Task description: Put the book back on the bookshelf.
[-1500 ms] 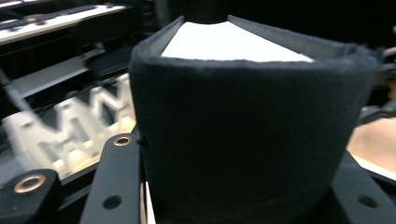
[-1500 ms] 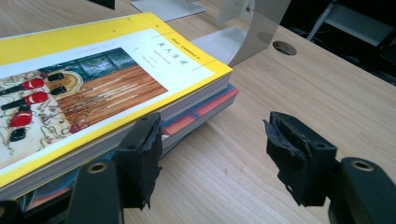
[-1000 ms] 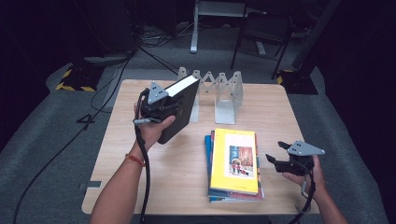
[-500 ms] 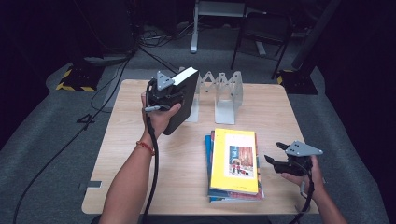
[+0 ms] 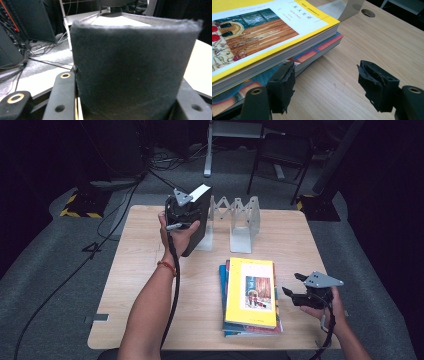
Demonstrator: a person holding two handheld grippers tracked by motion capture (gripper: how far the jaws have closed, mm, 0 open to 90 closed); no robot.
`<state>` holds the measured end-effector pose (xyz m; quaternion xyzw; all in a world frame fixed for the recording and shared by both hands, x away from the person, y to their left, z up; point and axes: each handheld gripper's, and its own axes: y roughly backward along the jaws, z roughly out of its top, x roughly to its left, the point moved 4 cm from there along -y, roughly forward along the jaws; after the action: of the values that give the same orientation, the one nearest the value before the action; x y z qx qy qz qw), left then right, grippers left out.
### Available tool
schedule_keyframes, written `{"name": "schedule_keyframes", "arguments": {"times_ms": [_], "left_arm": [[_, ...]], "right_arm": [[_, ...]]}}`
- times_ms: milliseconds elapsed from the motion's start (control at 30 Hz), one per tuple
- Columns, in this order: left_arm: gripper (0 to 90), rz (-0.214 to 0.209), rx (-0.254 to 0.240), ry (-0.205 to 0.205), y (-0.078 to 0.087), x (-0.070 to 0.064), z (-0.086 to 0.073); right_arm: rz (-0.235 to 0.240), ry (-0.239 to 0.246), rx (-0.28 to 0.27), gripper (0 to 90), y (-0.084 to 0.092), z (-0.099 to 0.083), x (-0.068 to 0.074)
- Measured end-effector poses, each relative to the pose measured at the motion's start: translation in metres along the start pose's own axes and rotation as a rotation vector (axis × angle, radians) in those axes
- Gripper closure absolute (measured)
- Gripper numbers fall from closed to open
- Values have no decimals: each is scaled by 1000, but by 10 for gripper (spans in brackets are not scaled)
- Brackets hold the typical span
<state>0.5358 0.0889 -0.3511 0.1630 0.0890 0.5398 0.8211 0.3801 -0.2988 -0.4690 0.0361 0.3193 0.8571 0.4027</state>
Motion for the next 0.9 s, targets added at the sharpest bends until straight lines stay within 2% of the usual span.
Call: {"name": "schedule_keyframes", "arguments": {"times_ms": [133, 233, 333, 500, 733, 900], "left_arm": [[522, 15, 23, -23, -7, -3, -8], [521, 14, 28, -9, -12, -2, -18], [520, 11, 19, 23, -14, 1, -28], [517, 1, 8, -7, -12, -1, -32], [508, -13, 2, 10, 0, 3, -43], [502, -25, 16, 11, 8, 4, -54]], "right_arm": [[1, 8, 4, 307, -1, -1, 0], [-2, 18, 9, 308, -1, -1, 1], [-2, 27, 14, 310, -2, -1, 2], [-9, 41, 12, 311, -1, 0, 3], [-4, 46, 19, 311, -3, 0, 5], [-3, 43, 25, 311, -4, 0, 6]]}}
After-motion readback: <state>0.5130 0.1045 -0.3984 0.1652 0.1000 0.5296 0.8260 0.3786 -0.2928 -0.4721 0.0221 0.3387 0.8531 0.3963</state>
